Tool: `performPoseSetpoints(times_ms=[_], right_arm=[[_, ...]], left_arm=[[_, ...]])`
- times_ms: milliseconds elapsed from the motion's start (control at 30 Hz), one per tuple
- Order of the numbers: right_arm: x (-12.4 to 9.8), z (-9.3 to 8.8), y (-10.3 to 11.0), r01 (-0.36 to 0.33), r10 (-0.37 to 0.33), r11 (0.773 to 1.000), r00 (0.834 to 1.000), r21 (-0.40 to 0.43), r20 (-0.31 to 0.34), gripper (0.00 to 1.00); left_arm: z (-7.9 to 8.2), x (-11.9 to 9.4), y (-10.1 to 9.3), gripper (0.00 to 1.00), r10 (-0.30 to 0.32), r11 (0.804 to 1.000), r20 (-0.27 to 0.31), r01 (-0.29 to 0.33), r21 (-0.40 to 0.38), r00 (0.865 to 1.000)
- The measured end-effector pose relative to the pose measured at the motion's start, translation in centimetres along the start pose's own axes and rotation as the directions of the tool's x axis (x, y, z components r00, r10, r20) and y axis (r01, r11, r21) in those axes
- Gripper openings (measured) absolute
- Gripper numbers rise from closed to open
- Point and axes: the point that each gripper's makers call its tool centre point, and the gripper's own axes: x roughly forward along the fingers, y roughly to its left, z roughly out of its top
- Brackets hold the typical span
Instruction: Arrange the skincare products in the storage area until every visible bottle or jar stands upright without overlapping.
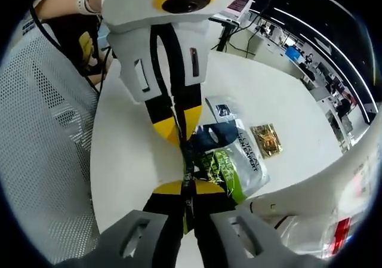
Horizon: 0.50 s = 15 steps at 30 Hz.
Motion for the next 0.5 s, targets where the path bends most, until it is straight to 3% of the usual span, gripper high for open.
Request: performPoseSetpoints(times_ms=[367, 500], right_arm=[[0.1, -0.3, 0.0, -0.005, 0.005, 1.0, 1.0, 0.024, -0.007, 0.05], [0.2, -0.4, 0.0, -0.009, 0.009, 1.0, 1.0, 0.026, -0.013, 0.05]], left_arm=[[0.7, -4.2, 0.0, 0.06, -0.043, 0.999, 0.019, 0.043, 0.013, 0.999], [1.5, -5.9, 0.7, 0.03, -0.032, 0.999, 0.058, 0.033, -0.015, 0.998]])
